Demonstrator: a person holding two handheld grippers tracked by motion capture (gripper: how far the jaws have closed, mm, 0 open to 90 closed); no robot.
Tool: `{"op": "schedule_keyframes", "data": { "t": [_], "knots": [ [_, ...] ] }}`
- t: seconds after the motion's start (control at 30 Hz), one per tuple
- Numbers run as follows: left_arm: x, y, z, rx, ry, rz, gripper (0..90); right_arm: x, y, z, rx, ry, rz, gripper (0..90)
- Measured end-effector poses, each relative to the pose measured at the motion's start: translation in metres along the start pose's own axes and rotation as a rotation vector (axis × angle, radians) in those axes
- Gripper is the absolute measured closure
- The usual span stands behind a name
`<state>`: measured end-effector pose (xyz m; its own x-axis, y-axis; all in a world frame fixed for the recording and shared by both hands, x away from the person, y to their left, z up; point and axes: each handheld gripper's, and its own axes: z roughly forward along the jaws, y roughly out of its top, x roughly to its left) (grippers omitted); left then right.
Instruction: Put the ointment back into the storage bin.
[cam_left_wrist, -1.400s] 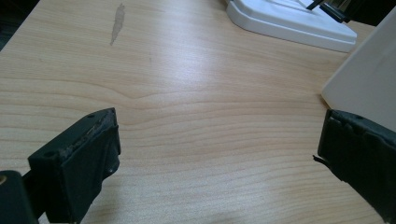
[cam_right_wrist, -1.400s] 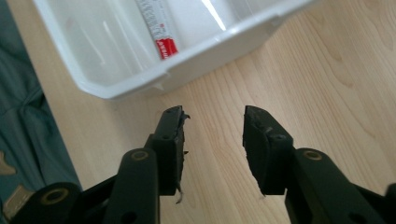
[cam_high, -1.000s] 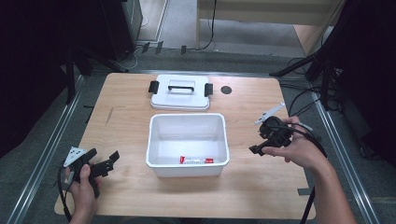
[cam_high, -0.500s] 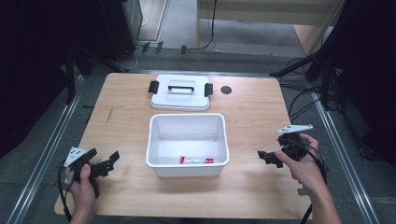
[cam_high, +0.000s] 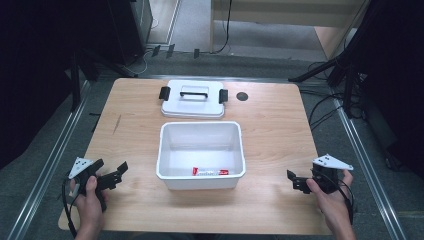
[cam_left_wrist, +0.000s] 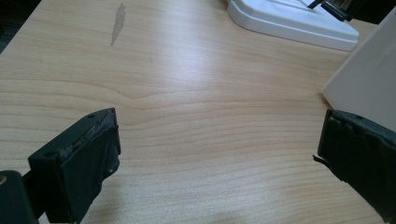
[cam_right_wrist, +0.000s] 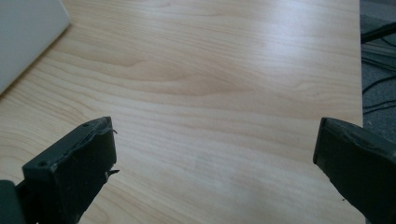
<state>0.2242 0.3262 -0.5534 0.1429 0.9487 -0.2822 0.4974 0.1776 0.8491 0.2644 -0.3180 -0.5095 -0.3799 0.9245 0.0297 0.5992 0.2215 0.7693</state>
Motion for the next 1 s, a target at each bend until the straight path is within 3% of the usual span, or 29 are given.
{"op": "schedule_keyframes", "data": {
  "t": [0.37, 0.53, 0.7, 0.8, 1.0],
  "knots": [
    [0.0, 0.0, 0.0, 0.0, 0.002, 0.002, 0.0, -0.011, -0.039, -0.01, -0.052, -0.041, 0.038, 0.0],
    [0.0, 0.0, 0.0, 0.003, 0.003, 0.004, 0.0, -0.018, -0.059, -0.016, -0.07, -0.067, 0.084, 0.0],
    [0.0, 0.0, 0.0, 0.004, 0.003, 0.003, 0.0, -0.021, -0.065, -0.022, -0.096, -0.067, 0.121, 0.0],
    [-0.001, 0.0, 0.0, 0.004, 0.003, 0.006, 0.0, -0.021, -0.068, -0.024, -0.127, -0.094, 0.143, 0.0],
    [-0.001, 0.0, 0.001, 0.005, 0.005, 0.007, 0.0, -0.018, -0.067, -0.021, -0.097, -0.116, 0.128, 0.0]
  ]
}}
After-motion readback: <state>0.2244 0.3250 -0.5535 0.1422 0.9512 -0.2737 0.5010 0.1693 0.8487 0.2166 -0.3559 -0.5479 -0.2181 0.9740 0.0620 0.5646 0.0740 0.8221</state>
